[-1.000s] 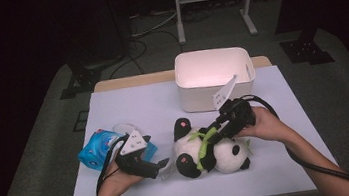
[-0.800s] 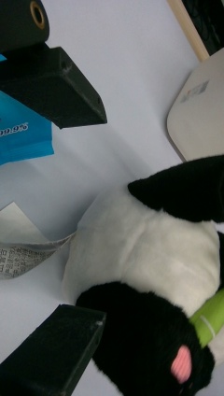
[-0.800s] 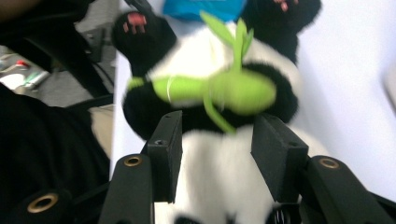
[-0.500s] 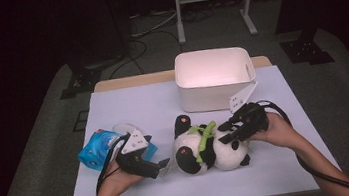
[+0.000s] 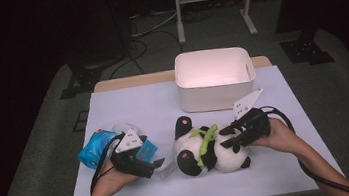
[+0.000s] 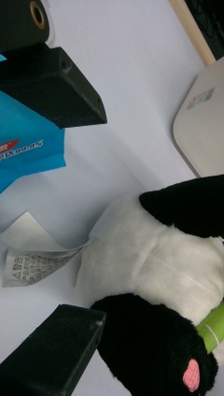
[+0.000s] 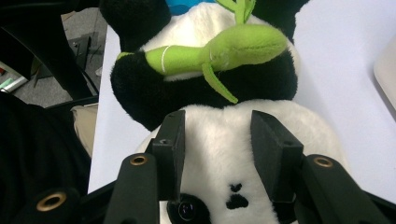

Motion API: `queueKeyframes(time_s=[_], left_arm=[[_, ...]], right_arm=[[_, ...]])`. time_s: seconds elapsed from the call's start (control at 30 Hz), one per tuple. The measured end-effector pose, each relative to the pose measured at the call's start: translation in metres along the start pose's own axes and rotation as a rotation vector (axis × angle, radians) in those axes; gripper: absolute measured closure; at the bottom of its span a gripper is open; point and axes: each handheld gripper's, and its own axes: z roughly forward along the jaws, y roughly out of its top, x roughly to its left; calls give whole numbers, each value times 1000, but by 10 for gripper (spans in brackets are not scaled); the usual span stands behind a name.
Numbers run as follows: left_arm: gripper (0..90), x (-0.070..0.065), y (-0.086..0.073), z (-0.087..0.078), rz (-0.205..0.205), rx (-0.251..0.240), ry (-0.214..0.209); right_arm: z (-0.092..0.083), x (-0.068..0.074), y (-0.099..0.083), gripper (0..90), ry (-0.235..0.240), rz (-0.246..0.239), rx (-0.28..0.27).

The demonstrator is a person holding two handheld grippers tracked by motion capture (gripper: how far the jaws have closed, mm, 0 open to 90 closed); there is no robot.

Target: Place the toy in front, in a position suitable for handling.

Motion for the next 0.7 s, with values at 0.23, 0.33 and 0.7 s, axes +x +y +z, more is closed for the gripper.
queueKeyframes(time_s=[0.23, 0.33, 0.7], left_arm=[[61, 2, -2, -4, 9, 0, -23], [62, 4, -2, -6, 24, 2, -35], [136, 16, -8, -17, 69, 48, -72]], right_arm=[[0, 1, 0, 547, -2, -8, 5], [1, 2, 0, 538, -3, -11, 5], [2, 5, -1, 501, -3, -12, 0]])
